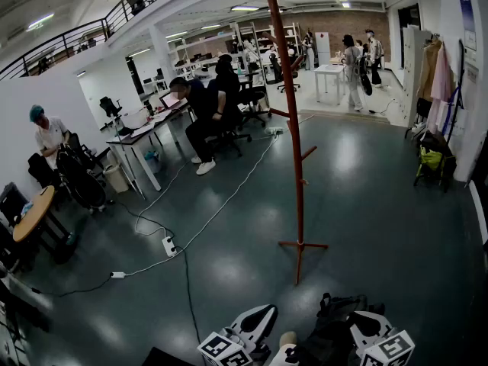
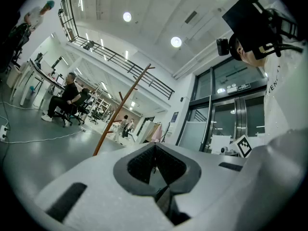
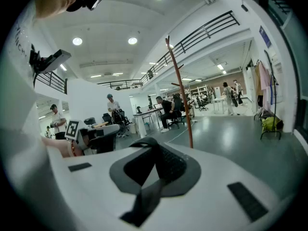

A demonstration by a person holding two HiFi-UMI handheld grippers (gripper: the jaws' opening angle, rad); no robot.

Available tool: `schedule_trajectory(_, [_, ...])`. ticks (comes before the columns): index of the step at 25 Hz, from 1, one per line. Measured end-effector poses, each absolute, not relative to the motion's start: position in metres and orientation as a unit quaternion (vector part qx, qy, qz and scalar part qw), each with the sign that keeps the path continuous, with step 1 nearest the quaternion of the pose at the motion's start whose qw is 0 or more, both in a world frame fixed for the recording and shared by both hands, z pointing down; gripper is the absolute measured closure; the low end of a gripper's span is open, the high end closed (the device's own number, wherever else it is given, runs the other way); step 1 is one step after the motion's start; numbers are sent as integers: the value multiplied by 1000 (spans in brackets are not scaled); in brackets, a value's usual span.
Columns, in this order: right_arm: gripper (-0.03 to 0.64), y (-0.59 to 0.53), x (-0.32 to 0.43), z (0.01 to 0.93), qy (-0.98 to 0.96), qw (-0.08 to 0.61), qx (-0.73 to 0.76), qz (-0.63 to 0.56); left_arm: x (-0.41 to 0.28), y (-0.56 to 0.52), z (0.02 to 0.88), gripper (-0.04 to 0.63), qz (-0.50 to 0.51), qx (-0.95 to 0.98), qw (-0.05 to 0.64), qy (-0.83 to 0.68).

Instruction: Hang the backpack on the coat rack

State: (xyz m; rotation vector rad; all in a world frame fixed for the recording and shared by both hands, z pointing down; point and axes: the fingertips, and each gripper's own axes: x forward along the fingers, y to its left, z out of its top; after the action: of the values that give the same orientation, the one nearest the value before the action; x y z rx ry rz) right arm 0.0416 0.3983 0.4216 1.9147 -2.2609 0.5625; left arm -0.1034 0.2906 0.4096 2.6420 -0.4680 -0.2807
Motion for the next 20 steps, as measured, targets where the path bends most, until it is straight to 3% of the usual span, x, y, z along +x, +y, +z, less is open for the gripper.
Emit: schedule_trajectory(20, [586, 169, 94, 409, -731, 68, 658, 171, 1, 72, 403, 586, -96, 972, 189, -104])
